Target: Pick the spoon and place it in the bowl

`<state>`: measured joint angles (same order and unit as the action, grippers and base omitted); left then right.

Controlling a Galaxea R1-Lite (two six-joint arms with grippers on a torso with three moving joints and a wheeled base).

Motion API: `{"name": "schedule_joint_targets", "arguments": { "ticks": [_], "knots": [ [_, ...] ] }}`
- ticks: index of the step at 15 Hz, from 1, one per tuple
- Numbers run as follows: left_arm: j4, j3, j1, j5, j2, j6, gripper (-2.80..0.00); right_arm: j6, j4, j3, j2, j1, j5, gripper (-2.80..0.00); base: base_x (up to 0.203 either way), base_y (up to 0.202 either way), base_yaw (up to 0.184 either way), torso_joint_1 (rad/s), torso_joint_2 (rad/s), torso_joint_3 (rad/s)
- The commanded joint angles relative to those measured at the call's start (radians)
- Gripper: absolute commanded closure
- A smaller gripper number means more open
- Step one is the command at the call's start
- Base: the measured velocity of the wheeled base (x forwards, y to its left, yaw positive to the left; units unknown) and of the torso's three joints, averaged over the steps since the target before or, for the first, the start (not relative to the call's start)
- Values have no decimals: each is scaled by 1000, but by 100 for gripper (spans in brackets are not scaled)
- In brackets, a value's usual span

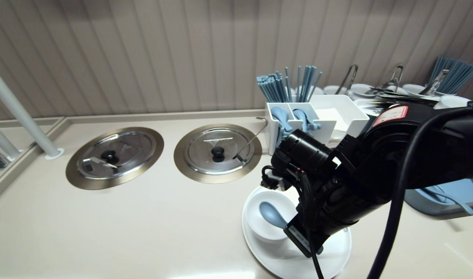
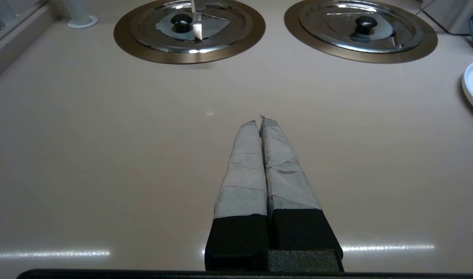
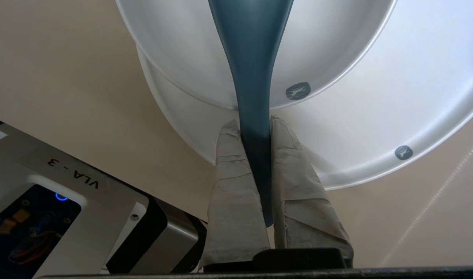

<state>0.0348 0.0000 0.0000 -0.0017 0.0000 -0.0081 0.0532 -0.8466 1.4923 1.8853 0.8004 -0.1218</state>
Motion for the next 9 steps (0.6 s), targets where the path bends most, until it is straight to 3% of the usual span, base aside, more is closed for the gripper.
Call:
{"name": "schedule_joint_targets", "arguments": {
  "ticks": [1,2,3,9],
  "knots": [
    [1,8,0,0,0,0,0,0,-5,0,3,0,-1,0,0,0,0,0,0,0],
    [1,8,0,0,0,-1,0,0,-5,0,2,0,-2,0,0,0,0,0,0,0],
    [1,8,0,0,0,-1,0,0,-5,-1,-2,0,-2,-280,0,0,0,0,0,0],
    [1,8,0,0,0,-1,0,5,-2,11,-6,3,-4,-280,0,0,0,0,0,0]
  ]
}}
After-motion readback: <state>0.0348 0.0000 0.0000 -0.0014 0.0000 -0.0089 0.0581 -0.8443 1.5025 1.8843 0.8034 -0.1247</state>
